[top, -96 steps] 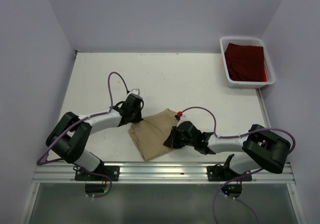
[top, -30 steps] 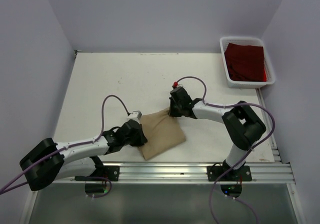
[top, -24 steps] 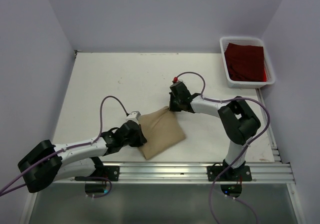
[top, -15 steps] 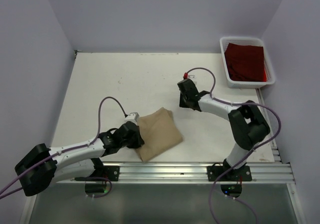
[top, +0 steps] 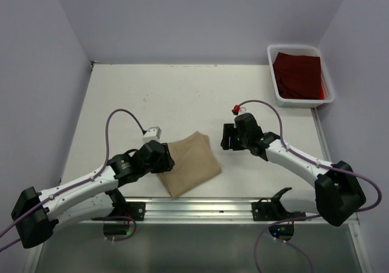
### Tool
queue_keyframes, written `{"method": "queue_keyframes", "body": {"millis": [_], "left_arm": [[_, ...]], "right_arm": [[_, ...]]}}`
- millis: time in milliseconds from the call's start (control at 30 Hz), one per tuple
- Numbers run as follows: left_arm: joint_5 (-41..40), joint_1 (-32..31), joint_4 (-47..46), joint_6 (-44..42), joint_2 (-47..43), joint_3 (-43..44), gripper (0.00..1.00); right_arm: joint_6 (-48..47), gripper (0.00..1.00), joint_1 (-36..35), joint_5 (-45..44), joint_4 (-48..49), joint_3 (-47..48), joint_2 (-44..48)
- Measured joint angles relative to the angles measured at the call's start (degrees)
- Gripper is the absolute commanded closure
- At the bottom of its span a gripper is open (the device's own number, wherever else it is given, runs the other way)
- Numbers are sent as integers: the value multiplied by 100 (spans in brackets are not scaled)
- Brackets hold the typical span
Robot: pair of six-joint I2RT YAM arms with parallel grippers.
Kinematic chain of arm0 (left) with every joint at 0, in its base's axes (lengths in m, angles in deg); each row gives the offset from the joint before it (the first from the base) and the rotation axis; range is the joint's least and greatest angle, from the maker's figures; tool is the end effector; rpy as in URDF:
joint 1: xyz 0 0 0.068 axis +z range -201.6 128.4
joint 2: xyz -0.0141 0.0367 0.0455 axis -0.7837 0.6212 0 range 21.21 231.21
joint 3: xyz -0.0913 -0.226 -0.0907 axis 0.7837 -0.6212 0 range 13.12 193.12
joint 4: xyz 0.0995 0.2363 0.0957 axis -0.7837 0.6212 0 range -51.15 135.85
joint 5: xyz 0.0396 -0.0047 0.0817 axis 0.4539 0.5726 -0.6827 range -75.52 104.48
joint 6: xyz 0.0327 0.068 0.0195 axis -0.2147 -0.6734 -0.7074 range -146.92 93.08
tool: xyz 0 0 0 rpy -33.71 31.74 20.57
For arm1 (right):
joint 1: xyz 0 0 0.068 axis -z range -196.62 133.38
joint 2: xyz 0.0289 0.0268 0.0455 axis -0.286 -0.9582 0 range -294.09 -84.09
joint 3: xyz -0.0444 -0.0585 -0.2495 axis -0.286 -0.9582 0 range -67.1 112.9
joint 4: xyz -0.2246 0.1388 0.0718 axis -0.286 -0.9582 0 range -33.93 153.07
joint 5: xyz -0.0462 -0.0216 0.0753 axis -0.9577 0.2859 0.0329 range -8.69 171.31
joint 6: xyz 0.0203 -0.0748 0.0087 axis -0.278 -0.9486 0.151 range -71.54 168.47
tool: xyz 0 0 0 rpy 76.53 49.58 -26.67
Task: Fold and stack the t-shirts
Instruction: Neatly place the folded tshirt to the corner
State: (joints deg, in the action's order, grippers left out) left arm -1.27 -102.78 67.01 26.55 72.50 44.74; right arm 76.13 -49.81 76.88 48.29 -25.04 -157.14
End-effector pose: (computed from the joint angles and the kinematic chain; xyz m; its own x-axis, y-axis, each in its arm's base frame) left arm 0.1513 -0.1595 0.1766 -0.7873 -0.2552 -0.5613 0.0051 0.9076 -0.4197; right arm 0.2512 0.1582 0.1714 -0.7636 0.0537 -0.6435 -0.1650 0.9472 0.2748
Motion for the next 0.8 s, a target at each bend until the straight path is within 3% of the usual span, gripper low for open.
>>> {"method": "queue_keyframes", "body": {"millis": [367,533,667,733,800], "left_arm": [[164,-2,658,955,-741,-927,37],[262,-2,428,1152,-1128,-1266,36],[435,2,-68,1213,-855,-1523,36],[511,0,-468,1204,-490,-1493,39],[590,0,-791,1204,-131,-1427,50]], "right_arm": [[114,38,-24,1051,245,-831,404],[212,39,-24,1292,505,-944,221],[240,41,-24,1349,555,-964,179],[247,42,-24,1364,590,-964,179],[269,45,-24,1368,601,-964,179]]}}
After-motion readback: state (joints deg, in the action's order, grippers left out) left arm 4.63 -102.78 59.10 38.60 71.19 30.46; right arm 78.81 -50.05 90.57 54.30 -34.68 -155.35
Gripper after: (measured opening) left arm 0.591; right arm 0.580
